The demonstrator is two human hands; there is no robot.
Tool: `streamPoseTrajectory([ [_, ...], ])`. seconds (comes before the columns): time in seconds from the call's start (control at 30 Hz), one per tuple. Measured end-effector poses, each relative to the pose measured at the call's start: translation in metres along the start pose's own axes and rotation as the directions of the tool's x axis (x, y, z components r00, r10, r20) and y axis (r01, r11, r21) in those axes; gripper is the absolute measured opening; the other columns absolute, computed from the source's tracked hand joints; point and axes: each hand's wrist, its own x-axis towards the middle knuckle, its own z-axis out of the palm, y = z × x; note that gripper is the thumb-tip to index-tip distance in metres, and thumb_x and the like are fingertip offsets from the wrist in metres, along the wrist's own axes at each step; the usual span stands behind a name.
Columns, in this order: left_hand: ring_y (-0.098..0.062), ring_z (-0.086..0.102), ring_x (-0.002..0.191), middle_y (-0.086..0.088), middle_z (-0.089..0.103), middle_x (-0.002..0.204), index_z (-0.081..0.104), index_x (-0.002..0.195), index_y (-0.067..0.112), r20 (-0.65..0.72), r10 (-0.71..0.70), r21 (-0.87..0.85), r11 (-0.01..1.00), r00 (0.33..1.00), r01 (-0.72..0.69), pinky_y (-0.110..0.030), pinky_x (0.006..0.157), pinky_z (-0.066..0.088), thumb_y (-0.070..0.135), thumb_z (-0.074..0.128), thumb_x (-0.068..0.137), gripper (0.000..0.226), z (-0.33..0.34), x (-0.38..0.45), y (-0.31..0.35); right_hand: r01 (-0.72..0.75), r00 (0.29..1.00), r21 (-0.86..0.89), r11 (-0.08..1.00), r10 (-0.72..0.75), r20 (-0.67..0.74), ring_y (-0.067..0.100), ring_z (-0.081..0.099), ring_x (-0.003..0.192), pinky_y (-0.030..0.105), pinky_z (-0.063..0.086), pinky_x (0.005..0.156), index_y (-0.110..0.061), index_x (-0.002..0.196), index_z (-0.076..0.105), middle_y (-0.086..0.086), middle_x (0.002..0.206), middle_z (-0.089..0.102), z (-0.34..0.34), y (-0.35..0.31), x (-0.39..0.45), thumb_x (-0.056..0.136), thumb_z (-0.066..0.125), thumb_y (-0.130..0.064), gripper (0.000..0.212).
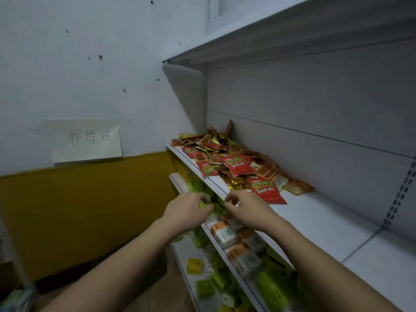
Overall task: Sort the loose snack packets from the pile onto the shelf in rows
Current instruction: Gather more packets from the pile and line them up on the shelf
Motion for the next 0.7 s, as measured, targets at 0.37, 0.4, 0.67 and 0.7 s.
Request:
streamPoseTrajectory([
  [0.37, -0.016, 0.06, 0.109, 0.002, 0.065, 0.122, 0.066, 0.122, 0.027, -0.053, -0.05, -0.004, 0.999, 0.997, 0.05, -0.029, 0.075, 0.05, 0.048, 0.05, 0.098, 0.035, -0.033, 0.201, -0.094, 0.07, 0.997, 0.068, 0.995, -0.067, -0.046, 0.015, 0.063, 0.085, 0.041, 0.056, 0.075, -0.025, 0.104, 0.066, -0.006, 0.099, 0.067, 0.01, -0.017, 0.233, 0.096, 0.051, -0.035, 0.019],
  [0.4, -0.016, 0.06, 0.109, 0.003, 0.064, 0.122, 0.066, 0.122, 0.028, -0.055, -0.047, -0.013, 0.999, 0.997, 0.046, -0.029, 0.075, 0.05, 0.048, 0.05, 0.098, 0.035, -0.033, 0.216, -0.103, 0.07, 0.997, 0.066, 0.995, -0.067, -0.041, 0.015, 0.064, 0.085, 0.041, 0.056, 0.074, -0.026, 0.103, 0.066, -0.005, 0.1, 0.067, 0.014, -0.017, 0.25, 0.096, 0.052, -0.036, 0.018],
  [0.67, -0.011, 0.06, 0.102, 0.006, 0.065, 0.12, 0.065, 0.123, 0.027, -0.057, 0.011, -0.107, 0.994, 0.998, -0.017, -0.028, 0.073, 0.051, 0.046, 0.05, 0.098, 0.035, -0.023, 0.351, -0.179, 0.022, 1.0, 0.002, 1.0, -0.022, -0.018, 0.013, 0.063, 0.091, 0.041, 0.057, 0.08, -0.025, 0.111, 0.066, -0.007, 0.104, 0.068, 0.057, -0.028, 0.391, 0.097, 0.05, -0.037, 0.023],
  [0.7, -0.012, 0.06, 0.104, 0.006, 0.065, 0.121, 0.065, 0.123, 0.027, -0.056, 0.024, -0.124, 0.992, 0.998, -0.031, -0.03, 0.078, 0.053, 0.045, 0.05, 0.098, 0.034, -0.021, 0.371, -0.191, 0.013, 1.0, 0.0, 1.0, -0.013, -0.018, 0.014, 0.063, 0.091, 0.041, 0.057, 0.08, -0.025, 0.11, 0.066, -0.006, 0.103, 0.068, 0.063, -0.03, 0.411, 0.097, 0.05, -0.036, 0.023],
])
